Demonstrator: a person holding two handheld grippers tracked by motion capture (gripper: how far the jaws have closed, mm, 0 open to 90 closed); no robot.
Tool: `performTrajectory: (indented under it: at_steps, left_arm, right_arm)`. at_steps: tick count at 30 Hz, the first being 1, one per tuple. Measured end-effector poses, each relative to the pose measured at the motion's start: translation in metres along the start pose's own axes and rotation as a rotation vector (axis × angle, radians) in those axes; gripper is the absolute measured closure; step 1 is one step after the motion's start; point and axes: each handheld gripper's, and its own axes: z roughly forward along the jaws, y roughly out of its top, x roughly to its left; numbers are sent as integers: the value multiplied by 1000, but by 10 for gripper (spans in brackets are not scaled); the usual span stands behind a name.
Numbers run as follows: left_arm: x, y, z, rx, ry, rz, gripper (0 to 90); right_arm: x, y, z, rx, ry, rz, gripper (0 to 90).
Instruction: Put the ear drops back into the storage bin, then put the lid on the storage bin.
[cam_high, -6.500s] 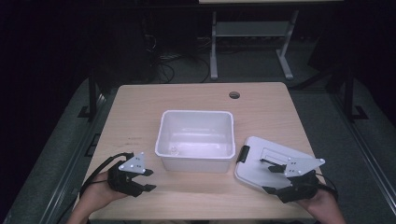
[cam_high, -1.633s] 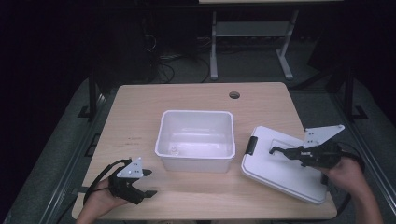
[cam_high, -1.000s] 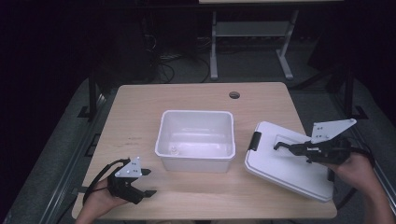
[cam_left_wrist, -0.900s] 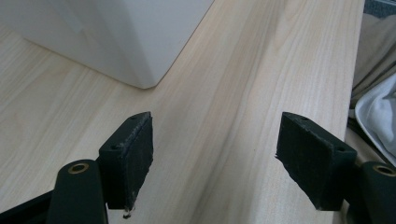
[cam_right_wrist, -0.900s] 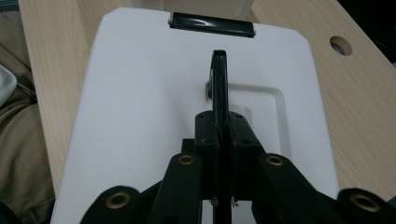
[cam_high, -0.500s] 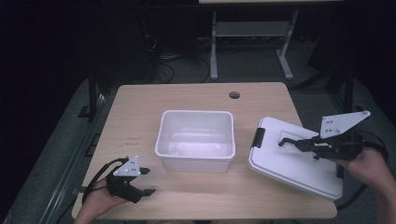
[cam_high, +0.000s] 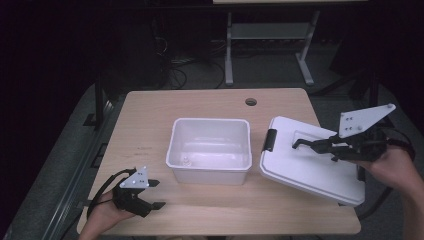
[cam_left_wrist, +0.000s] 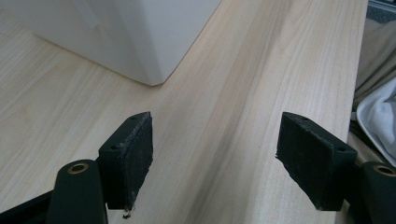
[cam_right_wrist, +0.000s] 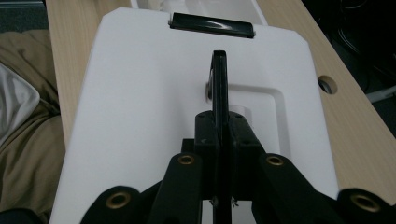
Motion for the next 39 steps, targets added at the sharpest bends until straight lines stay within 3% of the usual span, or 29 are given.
performTrajectory:
  at_steps: [11,27,39]
  left_arm:
    - [2,-3,-1,-7,-2,-2,268]
    - [0,-2,1,7,-3,5,268]
    - [0,-3,1,2,-7,-2,268]
  right_arm:
    - [-3,35,20,-13,31,-61,838]
    - [-6,67,39,-16,62,-103,838]
    - [-4,88,62,-23,100,-130,838]
